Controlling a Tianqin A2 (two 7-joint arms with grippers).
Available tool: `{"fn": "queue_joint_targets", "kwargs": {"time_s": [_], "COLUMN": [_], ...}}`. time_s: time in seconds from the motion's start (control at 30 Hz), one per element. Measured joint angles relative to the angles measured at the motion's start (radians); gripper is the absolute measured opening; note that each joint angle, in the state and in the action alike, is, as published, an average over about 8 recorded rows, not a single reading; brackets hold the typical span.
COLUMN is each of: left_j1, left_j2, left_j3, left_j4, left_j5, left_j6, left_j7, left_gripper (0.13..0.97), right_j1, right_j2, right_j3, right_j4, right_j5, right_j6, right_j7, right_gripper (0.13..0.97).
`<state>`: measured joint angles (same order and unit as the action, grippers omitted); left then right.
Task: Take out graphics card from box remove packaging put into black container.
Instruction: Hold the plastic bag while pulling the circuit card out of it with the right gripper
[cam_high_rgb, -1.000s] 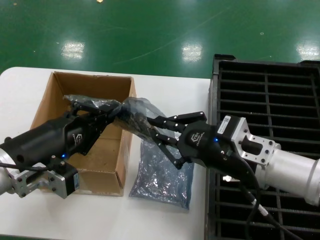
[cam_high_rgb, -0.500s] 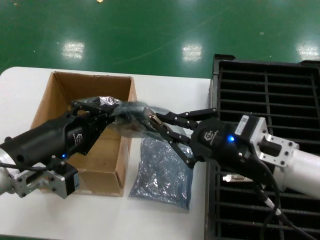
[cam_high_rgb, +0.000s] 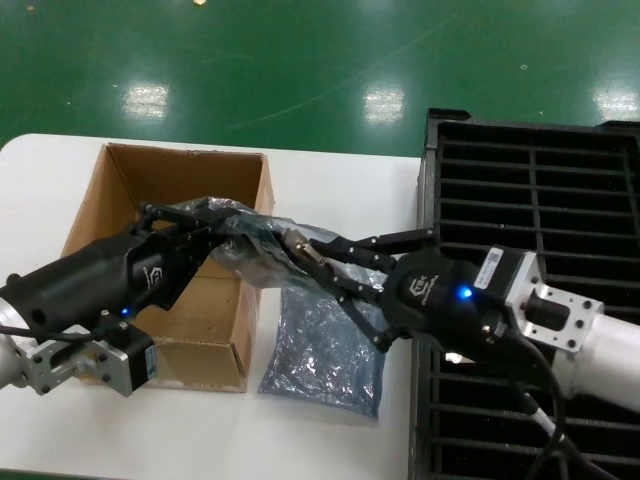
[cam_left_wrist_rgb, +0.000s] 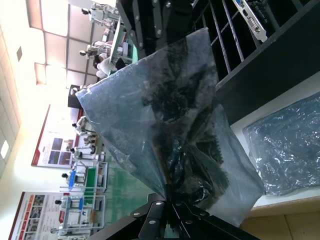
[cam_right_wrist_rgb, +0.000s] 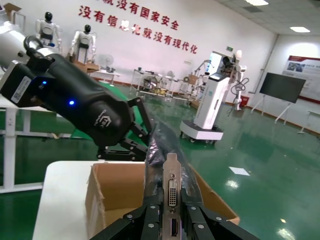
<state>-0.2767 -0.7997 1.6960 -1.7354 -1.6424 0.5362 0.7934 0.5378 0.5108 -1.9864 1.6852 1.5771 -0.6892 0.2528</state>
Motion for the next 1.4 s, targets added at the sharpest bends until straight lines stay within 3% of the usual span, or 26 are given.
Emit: {"fn": "queue_joint_targets", "kwargs": {"time_s": [0.77,1.4], "left_j1": [0.000,0.000], "left_j2": [0.000,0.000], "left_j3": [0.000,0.000], "left_j4": [0.000,0.000], "left_j5": [0.000,0.000], "left_j6": [0.000,0.000], "left_j7": [0.000,0.000], "left_gripper": [0.139,0.139], "right_j1": [0.119,0.036], "right_j2": [-0.094,-0.013], "right_j3": [-0.091,-0.010], "right_j4": [-0.084,0.077], "right_j5": [-0.076,-0.073], "right_j6": [-0.043,0.005], "right_j7": [0.003,0.063], "right_gripper": [0.187,0.187]}}
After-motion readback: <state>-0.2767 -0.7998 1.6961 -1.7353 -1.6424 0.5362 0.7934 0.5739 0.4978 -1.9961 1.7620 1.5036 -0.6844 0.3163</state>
